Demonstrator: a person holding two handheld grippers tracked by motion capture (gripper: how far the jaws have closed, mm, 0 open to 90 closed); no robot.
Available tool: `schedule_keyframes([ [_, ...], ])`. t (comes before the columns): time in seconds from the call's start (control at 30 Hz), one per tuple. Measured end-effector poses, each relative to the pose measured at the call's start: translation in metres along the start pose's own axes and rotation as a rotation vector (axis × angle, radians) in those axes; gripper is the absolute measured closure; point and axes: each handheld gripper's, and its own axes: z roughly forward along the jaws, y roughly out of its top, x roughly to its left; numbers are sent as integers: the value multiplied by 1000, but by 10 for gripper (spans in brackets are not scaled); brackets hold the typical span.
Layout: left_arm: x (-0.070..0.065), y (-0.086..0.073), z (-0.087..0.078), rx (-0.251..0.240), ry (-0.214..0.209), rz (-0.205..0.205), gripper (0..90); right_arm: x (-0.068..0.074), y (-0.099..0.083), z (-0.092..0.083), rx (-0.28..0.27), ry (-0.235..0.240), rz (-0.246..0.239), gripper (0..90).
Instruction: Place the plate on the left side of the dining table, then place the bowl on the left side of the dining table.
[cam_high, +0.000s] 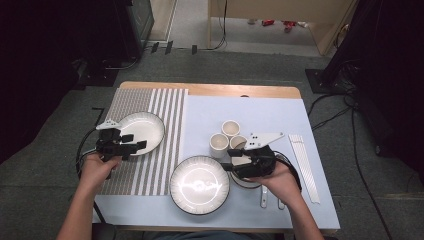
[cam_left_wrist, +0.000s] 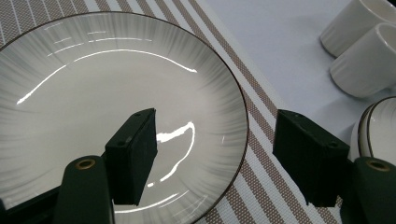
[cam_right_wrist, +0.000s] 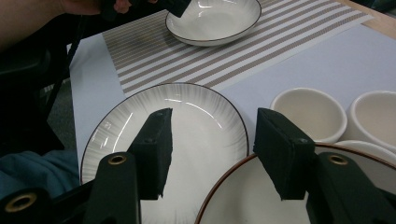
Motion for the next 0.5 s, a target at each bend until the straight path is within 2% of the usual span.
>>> schedule_keyframes([
  [0.1, -2, -2, -1, -8, -8, -9, 310, -3, 2, -1, 3, -2, 3, 468],
  [0.2, -4, -3, -1, 14, -12, -6, 305, -6, 2, -3, 3, -3, 10, 468],
  [0.5, -8, -5, 1, 19, -26, 15, 286, -11, 1, -6, 11, -9, 13, 467],
])
